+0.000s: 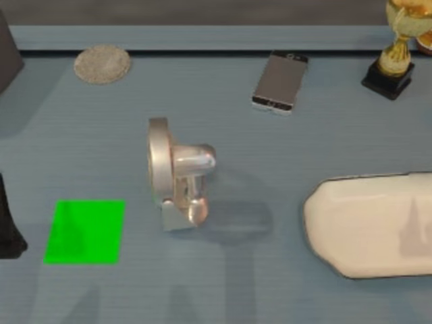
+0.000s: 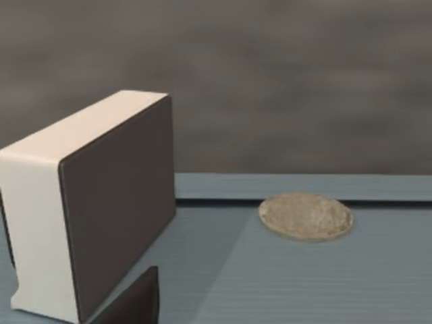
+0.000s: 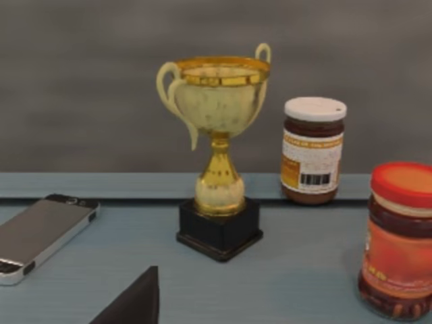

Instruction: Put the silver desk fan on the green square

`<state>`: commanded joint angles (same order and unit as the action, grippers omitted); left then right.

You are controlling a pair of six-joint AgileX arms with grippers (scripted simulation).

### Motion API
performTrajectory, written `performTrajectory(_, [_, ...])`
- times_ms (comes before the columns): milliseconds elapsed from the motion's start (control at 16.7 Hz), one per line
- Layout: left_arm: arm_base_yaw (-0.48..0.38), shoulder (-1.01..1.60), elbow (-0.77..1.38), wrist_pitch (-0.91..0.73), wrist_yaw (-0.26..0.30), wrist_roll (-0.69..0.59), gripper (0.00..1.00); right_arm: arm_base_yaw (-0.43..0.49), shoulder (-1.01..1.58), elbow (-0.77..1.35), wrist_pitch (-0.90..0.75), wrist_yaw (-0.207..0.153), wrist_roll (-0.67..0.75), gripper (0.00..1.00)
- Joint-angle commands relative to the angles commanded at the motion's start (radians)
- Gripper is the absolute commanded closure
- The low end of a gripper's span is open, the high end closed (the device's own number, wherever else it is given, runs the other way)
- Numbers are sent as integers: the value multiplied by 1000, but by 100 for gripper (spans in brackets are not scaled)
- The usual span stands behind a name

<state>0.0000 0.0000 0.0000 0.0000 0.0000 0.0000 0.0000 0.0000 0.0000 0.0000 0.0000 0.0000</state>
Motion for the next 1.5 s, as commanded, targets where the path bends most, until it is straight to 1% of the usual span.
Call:
performTrajectory(240, [-13, 30, 30, -30, 4, -12, 0, 0, 0, 0, 0, 0, 0, 0])
performTrajectory(360, [-40, 103, 103, -97, 9, -39, 0, 0, 0, 0, 0, 0, 0, 0])
performTrajectory(540, [-94, 291, 287, -249, 14, -102, 0, 0, 0, 0, 0, 0, 0, 0])
performTrajectory(780, [-181, 658, 647, -522, 13, -212, 0, 0, 0, 0, 0, 0, 0, 0])
performTrajectory(1260, [-372, 1518, 1485, -1130, 4, -454, 0, 0, 0, 0, 0, 0, 0, 0])
performTrajectory(1500, [-449, 1865, 1823, -1366, 3, -551, 0, 0, 0, 0, 0, 0, 0, 0])
